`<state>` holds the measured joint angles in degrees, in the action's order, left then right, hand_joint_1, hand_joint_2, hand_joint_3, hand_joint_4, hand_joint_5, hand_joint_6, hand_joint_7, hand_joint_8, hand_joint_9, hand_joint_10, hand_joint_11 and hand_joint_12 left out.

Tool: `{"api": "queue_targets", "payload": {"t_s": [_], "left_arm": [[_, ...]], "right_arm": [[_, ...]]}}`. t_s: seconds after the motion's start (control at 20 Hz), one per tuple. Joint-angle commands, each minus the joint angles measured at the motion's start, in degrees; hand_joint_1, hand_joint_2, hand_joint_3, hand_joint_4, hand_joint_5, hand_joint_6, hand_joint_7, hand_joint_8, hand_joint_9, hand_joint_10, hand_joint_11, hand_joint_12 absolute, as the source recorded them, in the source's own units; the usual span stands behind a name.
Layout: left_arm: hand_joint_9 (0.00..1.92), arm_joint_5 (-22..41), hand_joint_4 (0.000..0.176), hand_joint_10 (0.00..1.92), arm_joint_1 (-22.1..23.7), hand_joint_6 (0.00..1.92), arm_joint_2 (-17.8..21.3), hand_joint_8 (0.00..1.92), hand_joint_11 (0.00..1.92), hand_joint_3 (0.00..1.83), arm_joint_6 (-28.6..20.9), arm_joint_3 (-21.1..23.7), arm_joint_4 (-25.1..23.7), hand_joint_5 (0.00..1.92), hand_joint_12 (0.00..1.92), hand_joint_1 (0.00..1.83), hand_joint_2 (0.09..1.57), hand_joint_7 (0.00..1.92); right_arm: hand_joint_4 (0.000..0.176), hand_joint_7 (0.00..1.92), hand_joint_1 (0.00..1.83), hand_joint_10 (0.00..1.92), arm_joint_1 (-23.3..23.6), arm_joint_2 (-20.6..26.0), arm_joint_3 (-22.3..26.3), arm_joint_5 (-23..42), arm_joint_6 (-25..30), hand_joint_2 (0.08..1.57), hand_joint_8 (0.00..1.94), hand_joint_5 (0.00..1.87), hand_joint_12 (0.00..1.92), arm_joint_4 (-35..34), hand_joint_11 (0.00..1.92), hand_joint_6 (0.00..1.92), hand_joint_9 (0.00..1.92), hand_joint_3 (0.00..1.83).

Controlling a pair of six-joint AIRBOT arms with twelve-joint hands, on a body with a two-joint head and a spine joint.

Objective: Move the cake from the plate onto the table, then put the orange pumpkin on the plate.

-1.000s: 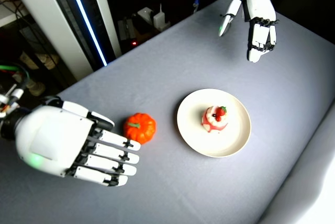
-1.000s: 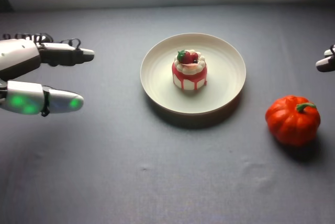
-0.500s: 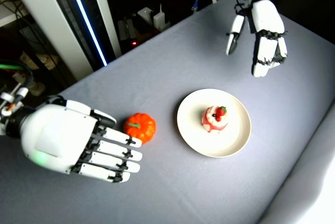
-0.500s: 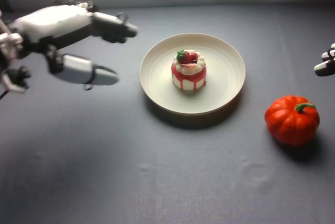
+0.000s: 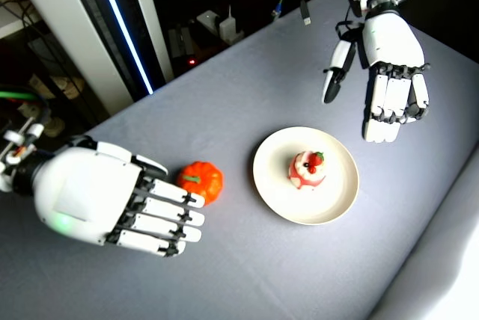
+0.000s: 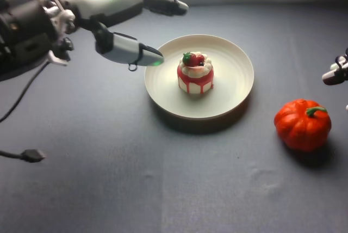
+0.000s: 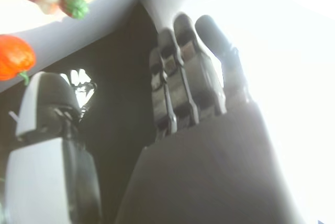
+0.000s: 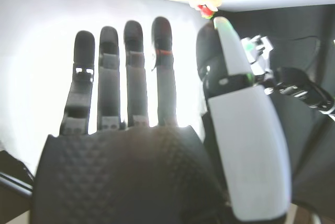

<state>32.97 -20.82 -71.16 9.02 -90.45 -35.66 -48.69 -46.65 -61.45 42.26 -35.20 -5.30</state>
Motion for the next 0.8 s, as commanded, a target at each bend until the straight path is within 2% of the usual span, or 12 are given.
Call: {"api": "queue_targets", "payload": {"t_s": [0.0,0.05,0.2,0.35,0.45,0.55,0.75], "left_arm": [[0.63,4.2,0.0,0.12,1.1,0.01,-0.3,0.02,0.09,0.0,0.0,-1.0,1.5,0.47,1.72,0.84,1.05,0.59],[0.59,3.9,0.0,0.11,1.1,0.01,-1.0,0.02,0.05,0.0,0.0,-1.6,0.7,0.48,1.7,0.8,1.02,0.59],[0.48,2.6,0.0,0.05,1.2,0.0,-3.2,0.0,0.0,0.0,0.0,-3.7,-2.1,0.46,1.64,0.85,1.03,0.5],[0.54,1.3,0.0,0.08,1.6,0.01,-5.4,0.02,0.0,0.01,0.0,-5.3,-4.8,0.42,1.67,0.9,1.06,0.54],[0.54,0.4,0.0,0.07,1.6,0.01,-7.0,0.02,0.0,0.0,0.0,-6.6,-6.1,0.45,1.57,0.88,1.05,0.58],[0.53,-0.1,0.0,0.05,1.6,0.0,-8.7,0.0,0.0,0.0,0.0,-8.6,-7.8,0.43,1.38,0.8,1.04,0.55],[0.66,-2.6,0.0,0.04,2.2,0.01,-12.1,0.01,0.1,0.0,0.0,-12.4,-15.7,0.53,1.31,0.79,1.03,0.65]], "right_arm": [[0.0,0.6,0.79,0.01,0.9,0.1,-0.2,6.5,0.0,1.24,0.0,0.7,1.11,-0.8,0.04,0.0,0.5,0.0],[0.0,0.6,0.79,0.0,0.9,0.0,-0.3,6.4,0.0,1.24,0.0,0.7,1.06,-0.7,0.06,0.0,0.5,0.0],[0.0,0.62,0.81,0.01,0.9,-0.1,-0.3,6.4,0.1,1.24,0.01,0.71,1.06,-0.3,0.08,0.0,0.52,0.0],[0.0,0.61,0.8,0.0,0.9,-0.1,-0.2,6.3,0.2,1.24,0.0,0.72,1.09,0.1,0.06,0.0,0.51,0.0],[0.0,0.61,0.79,0.0,0.9,-0.1,-0.2,6.2,0.5,1.24,0.0,0.71,1.09,0.3,0.07,0.0,0.51,0.0],[0.0,0.61,0.77,0.0,0.9,-0.1,-0.2,6.2,0.6,1.23,0.0,0.71,1.05,0.5,0.09,0.0,0.51,0.0],[0.0,0.61,0.78,0.0,0.9,-0.1,-0.3,5.7,0.6,1.22,0.0,0.71,1.06,0.9,0.11,0.0,0.51,0.0]]}}
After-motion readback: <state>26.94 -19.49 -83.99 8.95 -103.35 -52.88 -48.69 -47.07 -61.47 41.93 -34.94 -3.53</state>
